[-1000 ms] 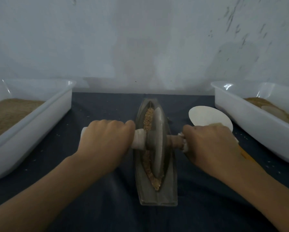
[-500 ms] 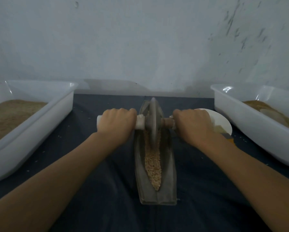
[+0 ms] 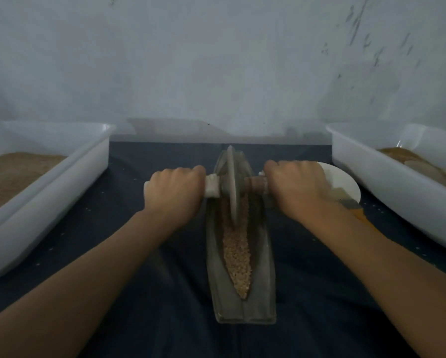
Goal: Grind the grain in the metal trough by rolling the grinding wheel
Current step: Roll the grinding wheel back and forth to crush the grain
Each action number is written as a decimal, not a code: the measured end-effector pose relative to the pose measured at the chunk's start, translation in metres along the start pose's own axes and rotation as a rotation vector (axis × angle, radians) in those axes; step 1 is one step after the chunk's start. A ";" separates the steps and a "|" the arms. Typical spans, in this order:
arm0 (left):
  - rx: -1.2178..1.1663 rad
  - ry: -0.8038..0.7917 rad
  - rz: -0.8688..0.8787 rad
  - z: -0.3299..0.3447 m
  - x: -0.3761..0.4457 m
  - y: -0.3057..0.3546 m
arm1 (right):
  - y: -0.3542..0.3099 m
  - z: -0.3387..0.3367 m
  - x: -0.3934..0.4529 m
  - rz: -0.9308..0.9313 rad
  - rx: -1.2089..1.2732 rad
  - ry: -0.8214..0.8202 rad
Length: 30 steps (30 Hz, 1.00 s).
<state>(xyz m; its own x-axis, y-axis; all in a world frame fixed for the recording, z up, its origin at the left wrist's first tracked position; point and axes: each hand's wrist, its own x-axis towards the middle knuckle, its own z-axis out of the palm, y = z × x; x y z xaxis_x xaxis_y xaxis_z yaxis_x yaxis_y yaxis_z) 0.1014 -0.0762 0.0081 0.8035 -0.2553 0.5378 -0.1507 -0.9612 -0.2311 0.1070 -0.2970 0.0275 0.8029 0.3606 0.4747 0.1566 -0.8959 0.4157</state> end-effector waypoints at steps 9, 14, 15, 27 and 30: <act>0.011 0.045 0.188 -0.030 -0.027 -0.002 | 0.006 -0.015 -0.046 -0.075 0.163 0.050; -0.009 0.040 0.217 -0.045 -0.043 -0.001 | 0.004 -0.019 -0.066 -0.050 0.183 0.073; 0.000 0.023 0.198 -0.041 -0.036 0.000 | 0.003 -0.014 -0.057 -0.025 0.148 0.060; -0.001 -0.019 0.051 -0.011 -0.001 -0.003 | 0.004 -0.005 -0.015 -0.021 0.096 0.004; -0.015 0.042 0.184 -0.041 -0.037 -0.004 | 0.005 -0.028 -0.057 -0.068 0.148 0.121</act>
<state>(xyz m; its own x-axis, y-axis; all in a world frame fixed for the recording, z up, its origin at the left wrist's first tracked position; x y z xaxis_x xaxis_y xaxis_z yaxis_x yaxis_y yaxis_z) 0.0492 -0.0675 0.0220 0.7373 -0.4303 0.5209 -0.3015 -0.8995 -0.3163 0.0464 -0.3150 0.0241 0.7138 0.4424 0.5429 0.2985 -0.8935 0.3356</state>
